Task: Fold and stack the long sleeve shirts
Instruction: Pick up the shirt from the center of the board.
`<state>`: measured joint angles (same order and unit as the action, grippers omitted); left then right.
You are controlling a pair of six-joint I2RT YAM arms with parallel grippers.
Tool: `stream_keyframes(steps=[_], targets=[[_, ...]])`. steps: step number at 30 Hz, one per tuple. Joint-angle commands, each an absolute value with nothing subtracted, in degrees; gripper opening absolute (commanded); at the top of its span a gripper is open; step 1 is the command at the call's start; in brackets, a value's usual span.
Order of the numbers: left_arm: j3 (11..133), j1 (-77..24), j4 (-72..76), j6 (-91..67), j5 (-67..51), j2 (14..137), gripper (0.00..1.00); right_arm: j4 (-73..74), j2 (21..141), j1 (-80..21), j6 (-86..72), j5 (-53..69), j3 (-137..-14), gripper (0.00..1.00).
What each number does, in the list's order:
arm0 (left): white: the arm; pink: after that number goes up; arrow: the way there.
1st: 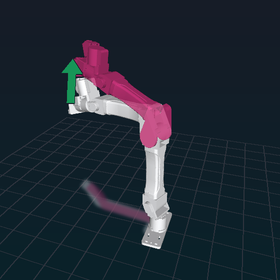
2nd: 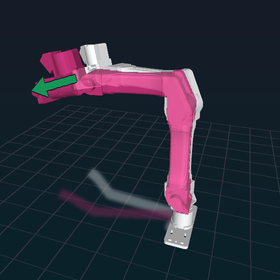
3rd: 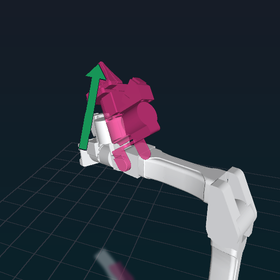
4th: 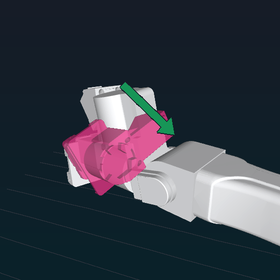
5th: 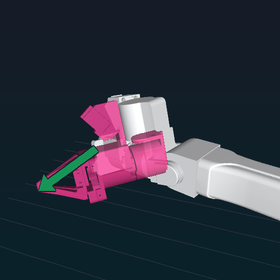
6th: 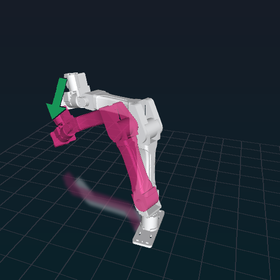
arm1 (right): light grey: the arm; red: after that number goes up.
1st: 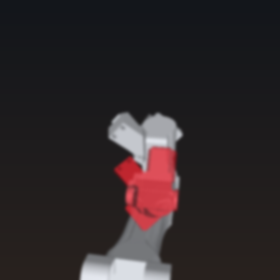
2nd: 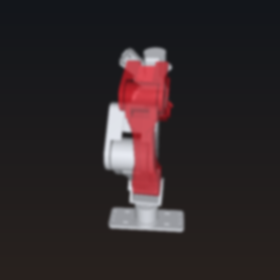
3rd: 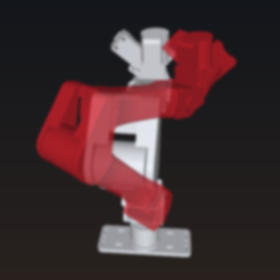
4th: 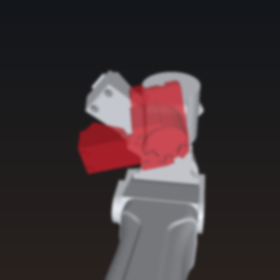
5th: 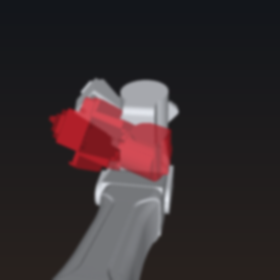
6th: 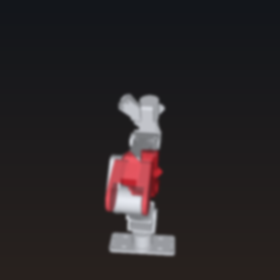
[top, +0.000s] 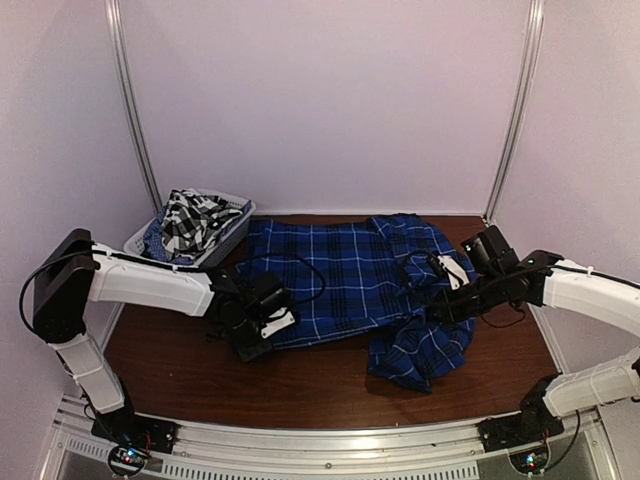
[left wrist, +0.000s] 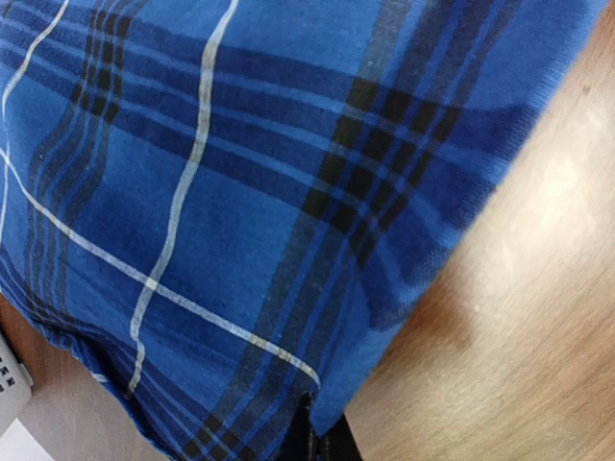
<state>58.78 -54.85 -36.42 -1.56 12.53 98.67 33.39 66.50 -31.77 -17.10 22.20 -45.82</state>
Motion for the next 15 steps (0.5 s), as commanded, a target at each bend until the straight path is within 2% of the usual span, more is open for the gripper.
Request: stream_keyframes(steps=[1,9,15], targets=[[56.89,-54.74,-40.6,-2.15,15.32,96.37,0.0,35.58,64.13,-32.95,-19.01,22.16,-46.18,0.0],[56.71,-53.94,-40.0,-1.35,18.52,90.58,0.0,41.37,60.41,-36.07,-21.26,18.19,-48.23,0.0],[59.33,-49.52,-38.61,-0.68,15.08,89.26,0.0,43.05,63.94,-35.97,-19.12,11.17,-52.82,0.0]])
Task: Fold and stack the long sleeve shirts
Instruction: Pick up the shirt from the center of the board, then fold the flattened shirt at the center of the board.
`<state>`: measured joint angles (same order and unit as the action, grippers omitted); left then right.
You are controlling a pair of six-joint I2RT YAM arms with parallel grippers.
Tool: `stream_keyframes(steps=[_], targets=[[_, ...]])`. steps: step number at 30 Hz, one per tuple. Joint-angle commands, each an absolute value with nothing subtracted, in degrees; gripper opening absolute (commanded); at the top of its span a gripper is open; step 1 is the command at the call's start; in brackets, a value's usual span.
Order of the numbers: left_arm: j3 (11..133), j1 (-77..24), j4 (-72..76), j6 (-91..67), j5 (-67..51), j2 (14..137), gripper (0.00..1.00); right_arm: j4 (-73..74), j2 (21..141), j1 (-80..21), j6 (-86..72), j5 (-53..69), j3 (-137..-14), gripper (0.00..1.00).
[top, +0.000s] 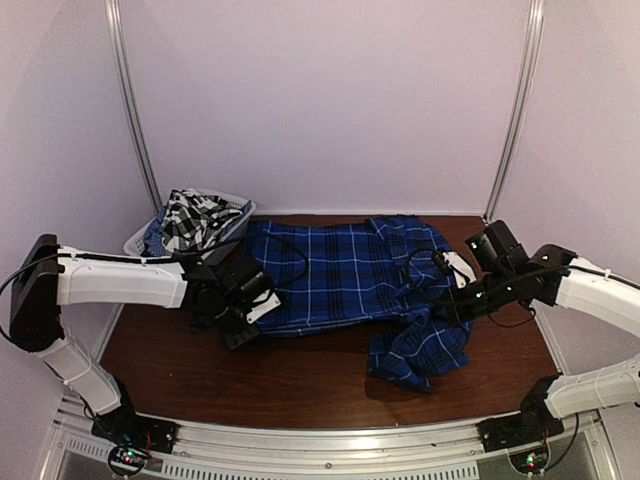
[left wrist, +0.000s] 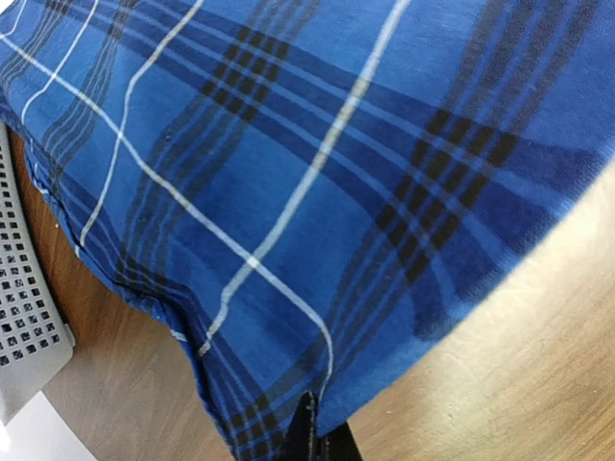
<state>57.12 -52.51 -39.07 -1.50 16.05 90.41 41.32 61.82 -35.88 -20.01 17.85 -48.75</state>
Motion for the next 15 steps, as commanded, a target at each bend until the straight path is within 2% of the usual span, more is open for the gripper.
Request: stream_keyframes(steps=[1,7,15], targets=[[60.18,-48.75,-38.54,-0.62,14.52,89.29,0.0,43.32,65.18,-35.86,-18.45,10.17,-53.81,0.0],[66.64,-42.63,-38.91,1.76,13.98,92.04,0.0,43.49,72.93,-32.68,-13.73,4.17,-61.97,0.0],[76.13,-36.43,-37.08,3.11,14.27,104.01,0.0,42.21,83.6,-27.67,-8.66,4.64,-70.88,0.0]])
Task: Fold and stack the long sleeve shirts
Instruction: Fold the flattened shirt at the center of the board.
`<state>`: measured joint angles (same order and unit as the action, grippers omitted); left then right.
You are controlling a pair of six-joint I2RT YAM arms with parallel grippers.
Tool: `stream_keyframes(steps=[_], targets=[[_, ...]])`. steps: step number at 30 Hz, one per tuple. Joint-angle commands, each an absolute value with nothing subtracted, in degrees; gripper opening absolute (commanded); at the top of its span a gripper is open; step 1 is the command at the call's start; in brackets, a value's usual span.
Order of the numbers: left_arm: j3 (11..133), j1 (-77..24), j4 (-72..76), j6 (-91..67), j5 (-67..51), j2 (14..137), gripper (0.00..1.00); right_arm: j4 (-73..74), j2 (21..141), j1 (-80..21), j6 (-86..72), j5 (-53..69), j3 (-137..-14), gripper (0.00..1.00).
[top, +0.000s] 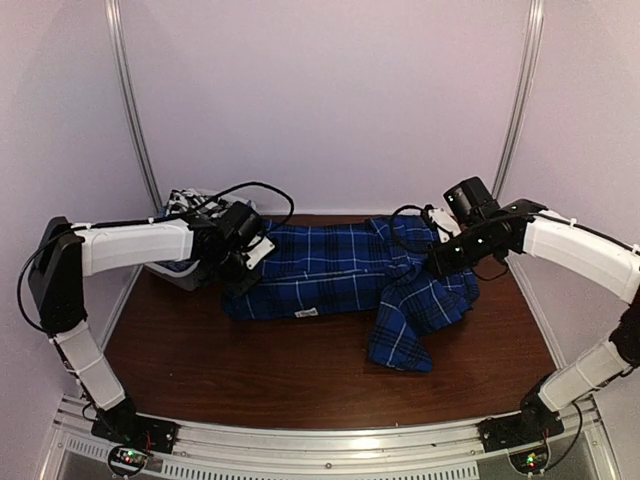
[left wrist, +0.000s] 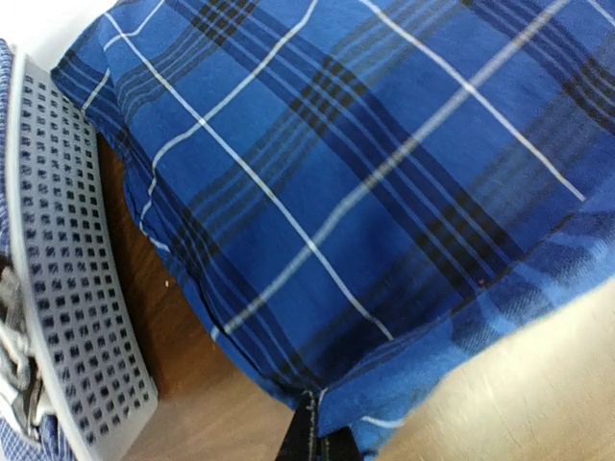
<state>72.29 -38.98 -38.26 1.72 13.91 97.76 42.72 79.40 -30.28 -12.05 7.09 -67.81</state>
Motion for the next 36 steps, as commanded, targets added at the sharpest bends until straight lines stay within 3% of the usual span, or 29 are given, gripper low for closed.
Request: stream_keyframes(steps=[1,6,13,19,23,30,36], targets=[[77.5,-36.05,-36.95,3.23,14.2,105.58,0.01,41.96,85.06,-27.18,-8.21,5.13,-71.47,0.0],[81.81,-35.06,-35.38,3.83,15.76,110.94,0.05,41.24,91.8,-25.75,-6.57,5.83,-73.26,0.0],[83.82,-34.15,-31.41,4.19,18.47,115.31,0.19,39.83,97.86,-23.95,-5.58,5.76,-74.76,0.0],[84.44,-33.76,-28.52,3.08,23.64,118.23,0.39,40.11,102.07,-22.99,-5.65,3.99,-77.27,0.0],[84.46,-33.66,-27.64,1.55,26.22,118.74,0.49,40.05,104.52,-22.86,-6.09,2.54,-79.07,0.08],[82.73,-33.57,-26.95,0.18,27.74,116.96,0.52,39.72,107.35,-22.17,-7.54,-3.37,-81.66,0.27],[79.59,-33.57,-24.72,-4.72,27.39,112.95,0.57,39.98,107.3,-21.94,-9.41,-10.85,-82.83,0.37]])
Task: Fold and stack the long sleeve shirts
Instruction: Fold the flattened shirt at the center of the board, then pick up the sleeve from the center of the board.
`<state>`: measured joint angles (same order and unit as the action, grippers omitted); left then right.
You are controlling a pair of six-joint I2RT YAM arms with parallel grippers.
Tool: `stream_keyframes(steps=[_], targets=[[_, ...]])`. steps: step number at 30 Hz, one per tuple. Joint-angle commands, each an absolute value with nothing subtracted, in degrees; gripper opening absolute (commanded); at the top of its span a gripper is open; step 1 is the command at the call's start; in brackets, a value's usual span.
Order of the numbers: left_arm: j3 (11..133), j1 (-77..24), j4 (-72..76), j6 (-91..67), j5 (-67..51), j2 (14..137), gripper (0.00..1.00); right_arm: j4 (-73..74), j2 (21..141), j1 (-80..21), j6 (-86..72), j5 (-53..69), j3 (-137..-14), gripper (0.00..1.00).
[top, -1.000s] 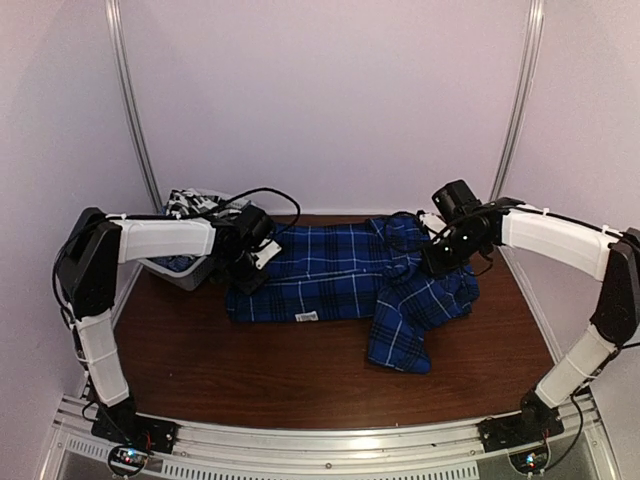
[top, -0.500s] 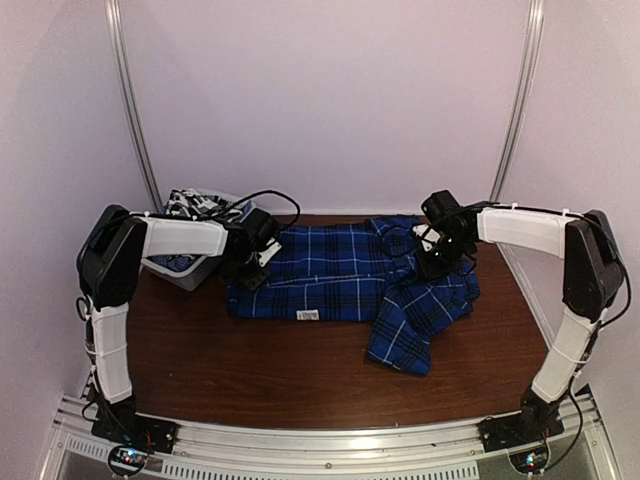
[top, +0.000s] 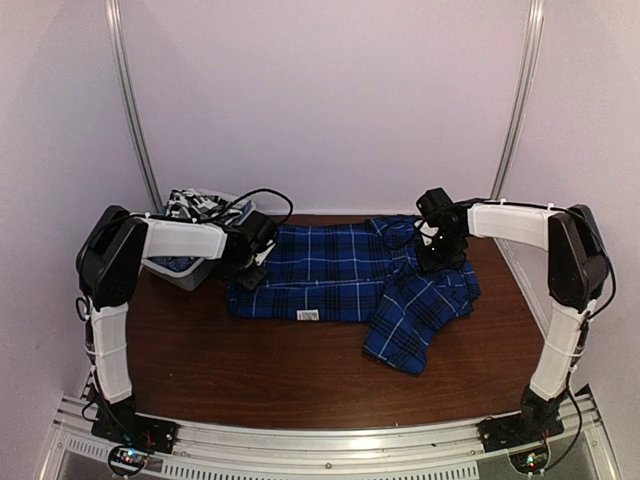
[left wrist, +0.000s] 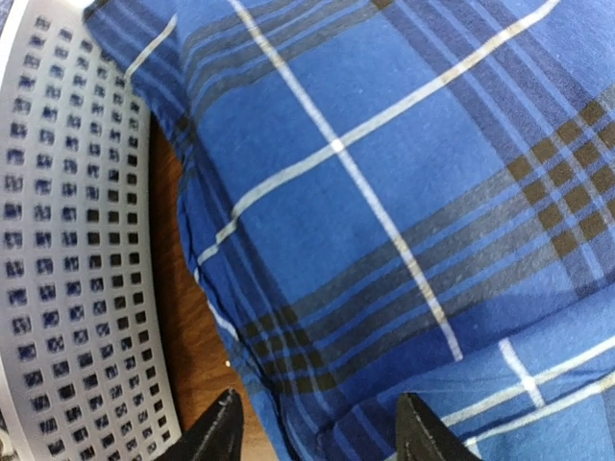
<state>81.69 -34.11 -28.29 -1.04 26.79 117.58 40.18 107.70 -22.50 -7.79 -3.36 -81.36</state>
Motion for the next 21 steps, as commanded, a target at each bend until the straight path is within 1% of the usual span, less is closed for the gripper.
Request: stream_keyframes(steps=[1,5,8,10,13,16,21], targets=[[78.82,-33.57,-23.91,-5.27,26.37,111.61,0.58,40.09,106.79,-21.94,-9.71,-11.67,-82.57,0.38],[75.27,-34.08,-19.16,-6.77,18.88,104.4,0.67,39.22,102.87,-21.95,-10.91,-13.67,-78.3,0.43],[71.48,-35.51,-14.1,-7.4,11.78,99.47,0.76,36.87,98.13,-21.94,-11.99,-12.69,-73.05,0.46],[68.89,-36.9,-10.24,-8.29,6.21,96.7,0.8,34.81,94.35,-21.97,-12.66,-11.11,-69.35,0.48],[64.21,-39.98,-2.38,-10.51,-4.26,94.21,0.86,30.88,89.31,-21.97,-13.31,-3.91,-63.98,0.51],[60.96,-45.17,5.6,-12.36,-13.54,94.43,0.88,27.95,86.37,-21.97,-14.45,1.06,-59.46,0.51],[61.57,-53.52,12.06,-12.49,-20.26,101.23,0.89,24.04,84.36,-21.97,-15.62,6.49,-54.8,0.52]])
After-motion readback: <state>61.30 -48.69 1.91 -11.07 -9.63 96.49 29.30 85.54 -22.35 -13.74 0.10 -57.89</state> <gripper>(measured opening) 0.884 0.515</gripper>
